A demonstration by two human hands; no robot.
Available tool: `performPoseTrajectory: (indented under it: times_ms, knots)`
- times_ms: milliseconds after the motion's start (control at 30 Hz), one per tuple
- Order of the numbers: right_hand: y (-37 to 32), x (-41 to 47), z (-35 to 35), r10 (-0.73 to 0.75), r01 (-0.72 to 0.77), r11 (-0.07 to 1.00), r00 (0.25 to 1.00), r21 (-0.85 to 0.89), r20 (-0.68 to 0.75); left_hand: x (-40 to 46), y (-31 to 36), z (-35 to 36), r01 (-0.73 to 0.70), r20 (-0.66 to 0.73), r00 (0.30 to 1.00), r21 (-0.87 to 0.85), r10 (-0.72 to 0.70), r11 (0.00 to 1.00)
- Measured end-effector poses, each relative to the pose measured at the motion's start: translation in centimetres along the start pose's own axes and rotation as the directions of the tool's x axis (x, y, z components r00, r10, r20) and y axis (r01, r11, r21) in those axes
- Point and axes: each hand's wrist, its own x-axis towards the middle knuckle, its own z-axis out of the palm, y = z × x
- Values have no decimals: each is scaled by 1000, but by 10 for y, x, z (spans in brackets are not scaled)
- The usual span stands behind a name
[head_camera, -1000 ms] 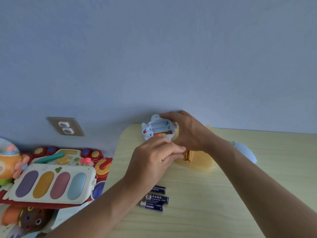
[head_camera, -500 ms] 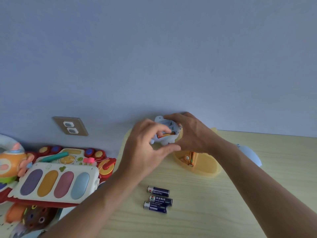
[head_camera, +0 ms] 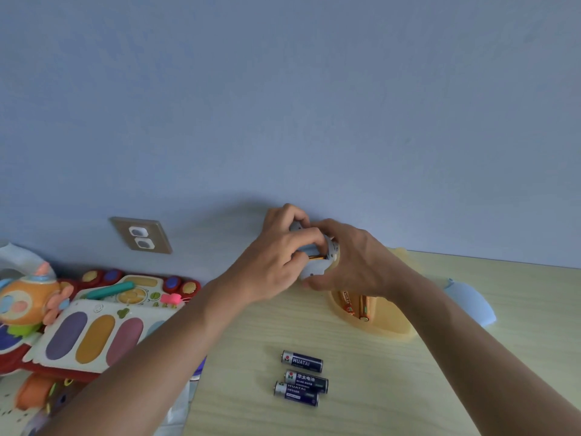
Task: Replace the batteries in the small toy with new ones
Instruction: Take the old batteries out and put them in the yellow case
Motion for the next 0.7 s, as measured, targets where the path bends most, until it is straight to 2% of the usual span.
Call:
performPoseTrajectory:
  times_ms: [167, 367, 567, 700]
  knots:
    - [-1, -2, 2, 11, -12, 1000, 1000, 11, 1, -1, 0, -4, 9, 91, 996, -18, -7, 1000]
    - [-1, -4, 3, 31, -31, 999, 999, 7, -8, -1, 2, -3, -45, 91, 995, 60, 40, 997]
    - [-3, -6, 1, 72, -72, 997, 997, -7, -7, -11, -8, -9, 52, 47, 998, -135, -46, 989]
    - [-1, -6, -1, 106, -104, 989, 994, -107, 9, -26, -17, -10, 131, 51, 991, -274, -121, 953]
